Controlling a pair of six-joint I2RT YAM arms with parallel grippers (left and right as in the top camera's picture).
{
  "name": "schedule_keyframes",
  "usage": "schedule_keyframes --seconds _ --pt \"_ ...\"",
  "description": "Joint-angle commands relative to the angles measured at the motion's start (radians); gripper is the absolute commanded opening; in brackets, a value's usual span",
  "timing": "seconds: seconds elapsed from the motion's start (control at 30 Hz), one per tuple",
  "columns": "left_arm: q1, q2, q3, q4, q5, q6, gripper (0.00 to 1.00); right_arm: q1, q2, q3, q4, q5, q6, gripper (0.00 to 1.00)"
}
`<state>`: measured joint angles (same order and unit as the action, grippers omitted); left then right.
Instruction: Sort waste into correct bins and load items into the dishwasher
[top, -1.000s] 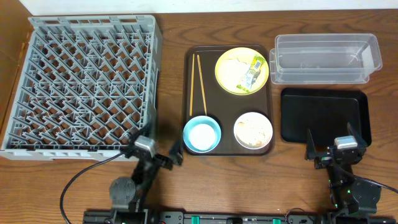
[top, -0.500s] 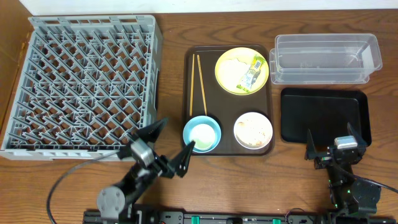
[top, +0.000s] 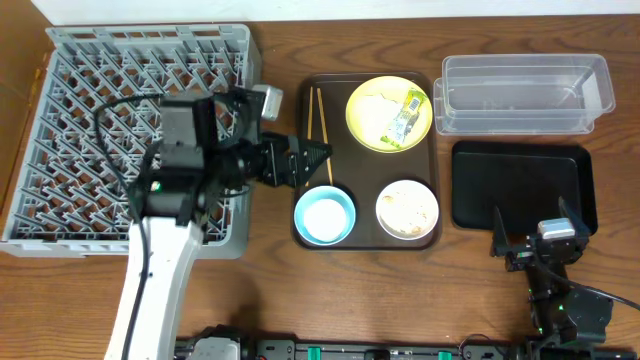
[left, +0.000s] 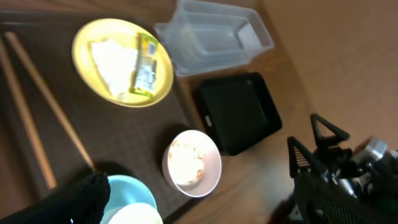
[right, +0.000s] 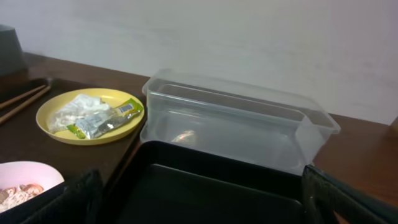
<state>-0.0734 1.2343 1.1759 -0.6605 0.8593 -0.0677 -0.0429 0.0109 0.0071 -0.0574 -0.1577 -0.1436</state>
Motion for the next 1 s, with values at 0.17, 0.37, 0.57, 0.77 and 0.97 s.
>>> schedule_keyframes --seconds 0.17,0.37,0.57,0.77,0.97 --pt "-0.207 0.198 0.178 -0.311 -0.495 0.019 0.96 -0.003 -0.005 -0.001 -0.003 -0.004 -0.003 0.99" --pt "-0.270 0.249 0.270 -0.234 -0.644 0.019 0.96 -0.003 -0.005 -0.001 -0.003 -0.004 -0.003 0.99" --pt "-0.270 0.249 0.264 -0.092 -0.647 0.022 0.96 -0.003 -0.005 -0.001 -0.003 -0.005 -0.003 0.99" --pt "-0.270 0.331 0.240 0.043 -0.651 0.022 0.88 -0.003 -0.005 -0.001 -0.003 -0.005 -0.003 0.99" --pt "-0.264 0.390 0.241 0.062 -0.717 0.018 0.82 -0.003 -0.005 -0.001 -0.003 -0.004 -0.003 0.99"
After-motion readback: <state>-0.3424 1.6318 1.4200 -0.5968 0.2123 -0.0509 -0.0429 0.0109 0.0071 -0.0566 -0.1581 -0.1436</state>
